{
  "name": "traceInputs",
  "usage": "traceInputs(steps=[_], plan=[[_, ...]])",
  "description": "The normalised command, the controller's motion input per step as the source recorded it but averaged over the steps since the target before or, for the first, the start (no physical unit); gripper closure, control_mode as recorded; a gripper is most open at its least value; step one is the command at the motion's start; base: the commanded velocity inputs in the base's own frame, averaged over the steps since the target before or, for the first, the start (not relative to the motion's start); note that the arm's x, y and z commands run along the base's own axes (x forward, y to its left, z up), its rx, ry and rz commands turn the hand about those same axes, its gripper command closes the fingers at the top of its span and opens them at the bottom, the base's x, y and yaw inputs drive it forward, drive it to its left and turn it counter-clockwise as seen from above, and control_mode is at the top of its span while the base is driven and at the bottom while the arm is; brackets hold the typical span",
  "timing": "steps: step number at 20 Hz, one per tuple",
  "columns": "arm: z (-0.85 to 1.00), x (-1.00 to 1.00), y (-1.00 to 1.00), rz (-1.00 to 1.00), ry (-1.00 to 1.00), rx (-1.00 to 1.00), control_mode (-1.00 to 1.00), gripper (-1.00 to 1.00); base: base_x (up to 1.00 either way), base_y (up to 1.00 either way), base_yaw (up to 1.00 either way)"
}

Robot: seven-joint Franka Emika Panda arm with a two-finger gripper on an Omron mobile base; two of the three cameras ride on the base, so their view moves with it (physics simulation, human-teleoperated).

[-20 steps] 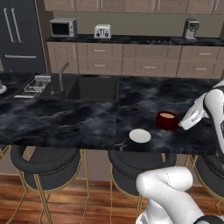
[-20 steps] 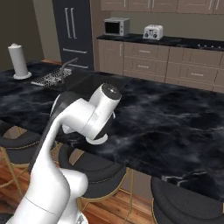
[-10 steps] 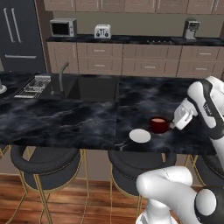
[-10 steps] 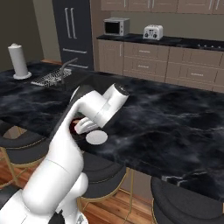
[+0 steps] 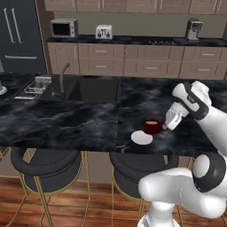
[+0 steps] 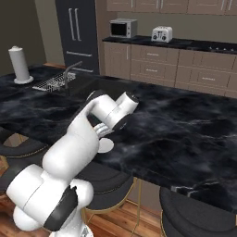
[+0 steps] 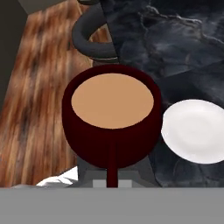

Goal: Pick the cup of tea, navigate to the dining table, and place it on the saucer.

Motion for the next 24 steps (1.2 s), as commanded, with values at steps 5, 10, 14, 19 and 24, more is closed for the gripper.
traceInputs(steps=[5, 10, 14, 19, 24], plan=[[-0.35, 0.66, -0.13, 0.00, 0.00, -0.02, -1.00, 1.00, 0.00, 0.00, 0.00], [-0.46, 0.19, -0.10, 0.00, 0.00, -0.04, -1.00, 1.00, 0.00, 0.00, 0.00], [-0.39, 0.28, -0.01, 0.00, 0.00, -0.03, -1.00, 1.00, 0.00, 0.00, 0.00], [-0.19, 0.39, 0.00, 0.00, 0.00, 0.00, -1.00, 1.00, 0.00, 0.00, 0.00], [-0.15, 0.51, 0.00, 0.00, 0.00, 0.00, -1.00, 1.00, 0.00, 0.00, 0.00]])
